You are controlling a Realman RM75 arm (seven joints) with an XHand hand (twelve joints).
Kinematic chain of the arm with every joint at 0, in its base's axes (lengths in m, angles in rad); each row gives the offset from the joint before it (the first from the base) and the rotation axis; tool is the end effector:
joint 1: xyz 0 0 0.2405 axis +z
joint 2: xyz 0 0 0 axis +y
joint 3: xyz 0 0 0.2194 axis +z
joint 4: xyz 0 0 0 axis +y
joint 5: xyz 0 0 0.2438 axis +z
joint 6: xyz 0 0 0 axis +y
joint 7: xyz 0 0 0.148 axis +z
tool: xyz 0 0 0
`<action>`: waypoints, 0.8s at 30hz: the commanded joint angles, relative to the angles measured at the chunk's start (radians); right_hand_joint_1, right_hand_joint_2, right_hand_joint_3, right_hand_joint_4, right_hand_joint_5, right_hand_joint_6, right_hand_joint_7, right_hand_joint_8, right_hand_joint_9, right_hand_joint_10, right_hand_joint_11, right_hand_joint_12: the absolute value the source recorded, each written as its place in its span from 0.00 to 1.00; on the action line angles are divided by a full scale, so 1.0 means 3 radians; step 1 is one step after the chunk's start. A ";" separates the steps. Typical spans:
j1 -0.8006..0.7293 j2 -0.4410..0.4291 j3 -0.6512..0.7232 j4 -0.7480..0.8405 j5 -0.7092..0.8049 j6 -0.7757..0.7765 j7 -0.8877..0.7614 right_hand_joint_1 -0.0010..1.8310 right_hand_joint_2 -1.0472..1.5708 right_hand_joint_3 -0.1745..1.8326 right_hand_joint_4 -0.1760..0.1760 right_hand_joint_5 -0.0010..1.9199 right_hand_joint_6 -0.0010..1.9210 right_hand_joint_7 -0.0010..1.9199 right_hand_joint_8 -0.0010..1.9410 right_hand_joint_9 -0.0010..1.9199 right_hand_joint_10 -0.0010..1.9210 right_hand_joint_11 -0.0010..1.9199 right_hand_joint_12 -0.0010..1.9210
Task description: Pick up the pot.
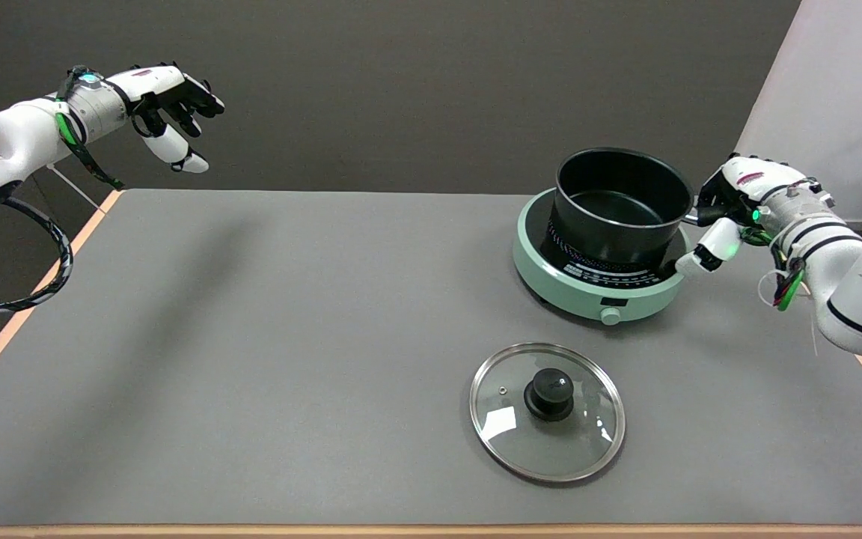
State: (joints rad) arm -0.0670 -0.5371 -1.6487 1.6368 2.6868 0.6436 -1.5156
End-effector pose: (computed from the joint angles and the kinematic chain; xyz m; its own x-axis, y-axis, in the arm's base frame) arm -0.1562 -0.3589 0.4822 0.9884 -0.0785 0.1296 -0.0688 0.5296 0.8454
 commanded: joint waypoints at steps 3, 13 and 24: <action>0.0007 0.0004 0.0019 -0.0090 0.0175 -0.0040 -0.0002 0.65 0.27 0.51 0.42 0.64 0.64 0.64 0.63 0.64 0.64 0.64 0.64; 0.0007 0.0004 0.0008 -0.0143 0.0175 -0.0119 -0.0002 0.65 0.29 0.49 0.42 0.64 0.64 0.64 0.63 0.64 0.64 0.64 0.64; 0.0007 0.0005 0.0008 -0.0128 0.0225 -0.0151 -0.0200 0.63 0.24 0.60 0.56 0.52 0.52 0.52 0.52 0.52 0.52 0.52 0.52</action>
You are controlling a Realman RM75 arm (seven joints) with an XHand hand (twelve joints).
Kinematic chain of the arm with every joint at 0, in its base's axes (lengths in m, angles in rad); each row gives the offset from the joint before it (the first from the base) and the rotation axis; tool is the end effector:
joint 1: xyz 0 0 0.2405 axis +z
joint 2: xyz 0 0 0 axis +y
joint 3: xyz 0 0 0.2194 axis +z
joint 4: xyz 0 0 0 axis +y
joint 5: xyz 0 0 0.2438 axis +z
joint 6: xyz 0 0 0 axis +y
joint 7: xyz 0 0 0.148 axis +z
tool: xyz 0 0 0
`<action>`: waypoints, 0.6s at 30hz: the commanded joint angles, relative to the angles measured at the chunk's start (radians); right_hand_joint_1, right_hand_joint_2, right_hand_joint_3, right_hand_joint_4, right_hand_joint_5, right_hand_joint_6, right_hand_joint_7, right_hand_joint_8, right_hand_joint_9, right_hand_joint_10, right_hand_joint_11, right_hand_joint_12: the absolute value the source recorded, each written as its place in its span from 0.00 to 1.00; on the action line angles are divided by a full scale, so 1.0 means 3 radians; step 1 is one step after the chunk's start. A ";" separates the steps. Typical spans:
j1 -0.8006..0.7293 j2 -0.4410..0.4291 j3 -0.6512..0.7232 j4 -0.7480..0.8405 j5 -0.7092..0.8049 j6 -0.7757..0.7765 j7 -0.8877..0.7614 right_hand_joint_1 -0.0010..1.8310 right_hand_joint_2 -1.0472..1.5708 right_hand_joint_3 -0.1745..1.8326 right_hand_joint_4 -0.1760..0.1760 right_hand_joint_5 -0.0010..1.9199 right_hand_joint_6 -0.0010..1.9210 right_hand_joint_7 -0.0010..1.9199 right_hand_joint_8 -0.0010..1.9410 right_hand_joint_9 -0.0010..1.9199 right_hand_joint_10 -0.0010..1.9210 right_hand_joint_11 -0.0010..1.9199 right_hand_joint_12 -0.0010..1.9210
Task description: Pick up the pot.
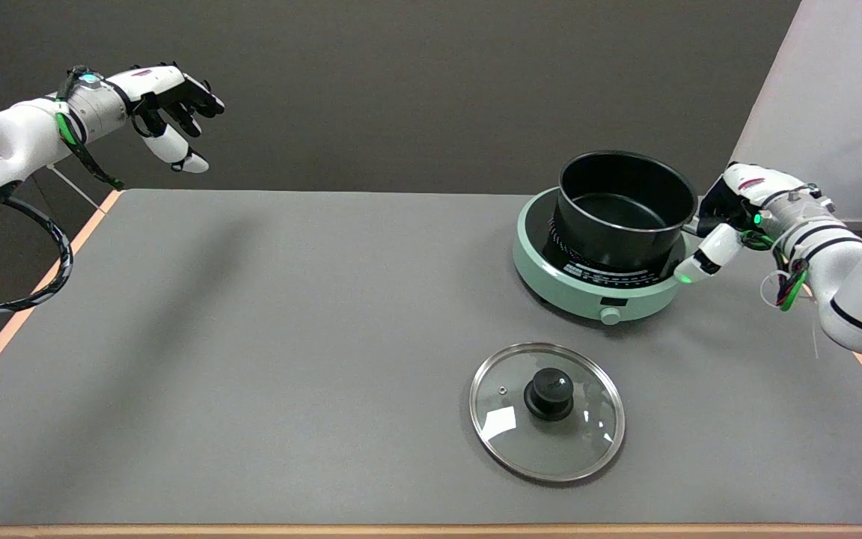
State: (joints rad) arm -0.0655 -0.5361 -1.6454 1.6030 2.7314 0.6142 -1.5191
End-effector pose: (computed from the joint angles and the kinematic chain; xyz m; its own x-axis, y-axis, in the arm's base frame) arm -0.1642 -0.3586 0.4896 0.9813 -0.0927 0.1685 -0.0936 0.5355 0.8393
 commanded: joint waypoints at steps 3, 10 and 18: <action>0.0003 -0.0006 0.0012 -0.0024 0.0053 -0.0044 -0.0177 0.62 0.22 0.70 0.60 0.48 0.48 0.48 0.47 0.48 0.48 0.48 0.48; 0.0002 0.0000 -0.0025 0.0012 0.0073 -0.0017 -0.0218 0.62 0.19 0.80 1.00 0.44 0.44 0.44 0.43 0.44 0.44 0.44 0.44; -0.0020 0.0005 -0.0033 0.0079 0.0073 0.0097 -0.0223 0.62 0.18 0.83 1.00 0.43 0.43 0.43 0.43 0.43 0.43 0.43 0.43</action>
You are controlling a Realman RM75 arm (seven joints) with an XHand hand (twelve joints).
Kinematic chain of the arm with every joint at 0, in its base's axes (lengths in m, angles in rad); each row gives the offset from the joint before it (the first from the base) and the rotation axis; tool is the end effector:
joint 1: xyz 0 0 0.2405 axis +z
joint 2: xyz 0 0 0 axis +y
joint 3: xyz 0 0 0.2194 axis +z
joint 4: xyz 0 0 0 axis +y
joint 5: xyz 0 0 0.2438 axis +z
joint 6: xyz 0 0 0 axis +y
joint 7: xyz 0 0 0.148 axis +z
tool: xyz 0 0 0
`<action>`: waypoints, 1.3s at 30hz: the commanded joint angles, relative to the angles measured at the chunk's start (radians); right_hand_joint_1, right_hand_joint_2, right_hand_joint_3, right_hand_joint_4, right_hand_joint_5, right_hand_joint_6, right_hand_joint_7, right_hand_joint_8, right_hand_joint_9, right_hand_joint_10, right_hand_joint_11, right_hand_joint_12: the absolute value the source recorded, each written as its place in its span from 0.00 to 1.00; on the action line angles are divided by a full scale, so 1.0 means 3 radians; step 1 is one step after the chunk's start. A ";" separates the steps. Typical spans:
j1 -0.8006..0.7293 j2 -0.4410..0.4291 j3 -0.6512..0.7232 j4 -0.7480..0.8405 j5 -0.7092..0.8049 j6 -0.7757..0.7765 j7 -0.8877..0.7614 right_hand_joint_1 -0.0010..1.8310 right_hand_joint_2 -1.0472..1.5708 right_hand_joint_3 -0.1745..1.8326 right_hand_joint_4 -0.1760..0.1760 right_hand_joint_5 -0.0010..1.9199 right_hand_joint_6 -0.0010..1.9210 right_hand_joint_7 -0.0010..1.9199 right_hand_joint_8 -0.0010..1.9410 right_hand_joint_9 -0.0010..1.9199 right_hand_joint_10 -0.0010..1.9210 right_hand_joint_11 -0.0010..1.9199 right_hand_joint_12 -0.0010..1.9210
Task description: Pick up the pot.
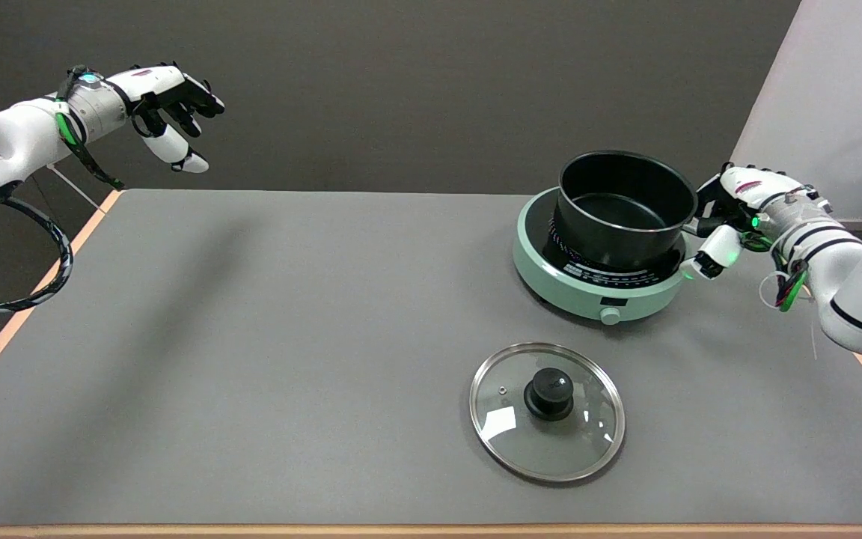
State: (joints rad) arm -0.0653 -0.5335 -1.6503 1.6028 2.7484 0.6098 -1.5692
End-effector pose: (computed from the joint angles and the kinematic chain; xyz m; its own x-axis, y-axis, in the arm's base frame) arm -0.1664 -0.3588 0.4884 0.9822 -0.1247 0.1404 -0.0545 0.5263 0.8486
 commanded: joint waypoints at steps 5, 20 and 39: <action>-0.0107 0.0061 0.0014 0.0188 0.0016 0.0241 -0.0056 0.62 0.17 0.84 1.00 0.43 0.43 0.43 0.43 0.43 0.43 0.43 0.43; -0.0776 0.0019 0.0663 0.0556 -0.0007 0.0568 -0.0135 0.62 0.15 0.89 1.00 0.43 0.43 0.43 0.43 0.43 0.43 0.43 0.43; -0.0748 0.0024 0.0507 0.0684 0.0021 0.0688 -0.0112 0.62 0.15 0.88 1.00 0.43 0.43 0.43 0.42 0.43 0.43 0.43 0.43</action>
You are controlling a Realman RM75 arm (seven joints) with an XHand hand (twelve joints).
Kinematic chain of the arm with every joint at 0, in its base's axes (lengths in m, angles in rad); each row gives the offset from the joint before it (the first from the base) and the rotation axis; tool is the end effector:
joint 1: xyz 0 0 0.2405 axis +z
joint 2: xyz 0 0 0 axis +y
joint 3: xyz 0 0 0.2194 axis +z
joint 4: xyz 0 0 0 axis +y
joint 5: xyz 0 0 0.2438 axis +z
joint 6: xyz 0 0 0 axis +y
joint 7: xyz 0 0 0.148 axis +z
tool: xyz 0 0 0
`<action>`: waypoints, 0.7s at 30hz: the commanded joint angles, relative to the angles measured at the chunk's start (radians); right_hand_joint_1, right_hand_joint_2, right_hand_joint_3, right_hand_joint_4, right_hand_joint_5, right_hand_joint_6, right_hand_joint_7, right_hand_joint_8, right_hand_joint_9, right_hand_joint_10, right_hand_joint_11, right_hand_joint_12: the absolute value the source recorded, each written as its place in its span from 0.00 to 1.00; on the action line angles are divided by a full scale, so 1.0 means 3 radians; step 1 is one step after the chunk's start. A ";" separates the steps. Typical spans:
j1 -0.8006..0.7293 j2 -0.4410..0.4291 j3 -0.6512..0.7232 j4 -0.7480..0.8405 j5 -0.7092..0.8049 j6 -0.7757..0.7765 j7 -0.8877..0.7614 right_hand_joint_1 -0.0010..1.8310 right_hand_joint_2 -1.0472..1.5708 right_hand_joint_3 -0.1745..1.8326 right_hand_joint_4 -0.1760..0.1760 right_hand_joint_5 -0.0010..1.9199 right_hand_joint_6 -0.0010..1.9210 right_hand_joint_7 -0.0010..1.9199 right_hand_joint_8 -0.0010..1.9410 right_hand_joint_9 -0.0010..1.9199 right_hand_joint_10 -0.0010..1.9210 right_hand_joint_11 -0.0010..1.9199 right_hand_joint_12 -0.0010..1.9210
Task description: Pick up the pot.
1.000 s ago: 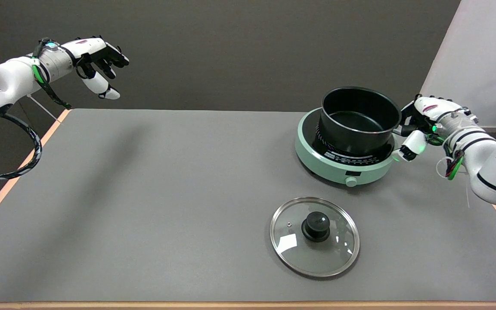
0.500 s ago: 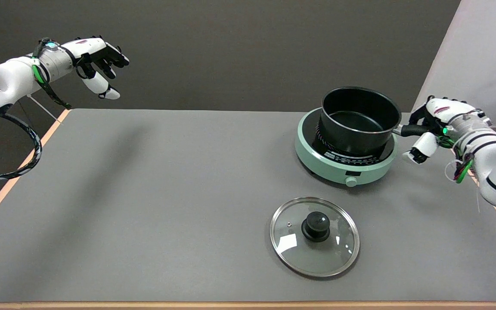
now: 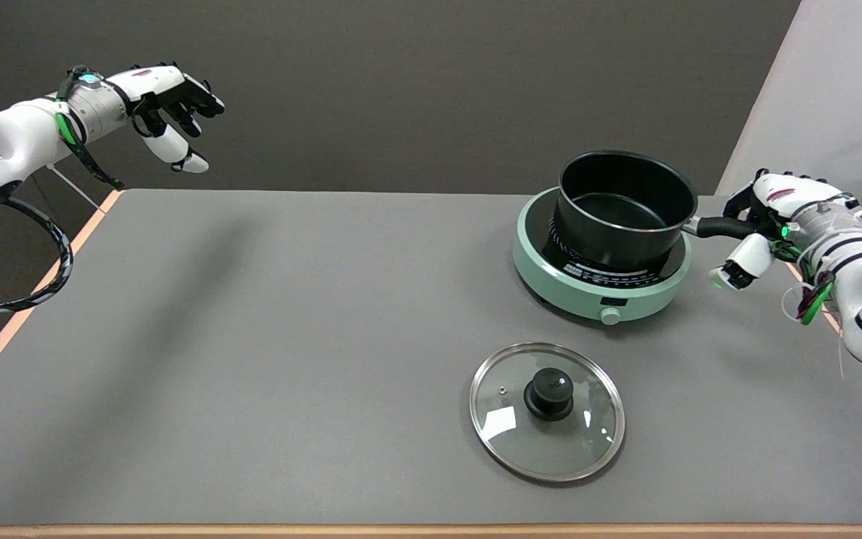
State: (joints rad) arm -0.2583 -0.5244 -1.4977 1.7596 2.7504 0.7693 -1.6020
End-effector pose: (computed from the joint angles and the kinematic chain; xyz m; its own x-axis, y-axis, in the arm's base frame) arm -0.1562 -0.3289 0.4873 0.9847 -0.1352 0.1100 -0.0064 0.6028 0.7979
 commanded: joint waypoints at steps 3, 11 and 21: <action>-0.0138 -0.0011 -0.0004 0.0203 0.0015 0.0208 0.0002 0.62 0.14 0.89 1.00 0.43 0.43 0.43 0.42 0.43 0.43 0.43 0.43; -0.0134 -0.0011 -0.0102 0.0257 0.0015 0.0251 0.0009 0.62 0.15 0.88 1.00 0.43 0.43 0.43 0.43 0.43 0.43 0.43 0.43; -0.0125 -0.0006 -0.0102 0.0261 0.0015 0.0251 0.0016 0.63 0.16 0.81 1.00 0.46 0.45 0.46 0.45 0.46 0.45 0.46 0.45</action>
State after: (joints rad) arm -0.2918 -0.5265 -1.5145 1.8200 2.7534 0.8273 -1.6004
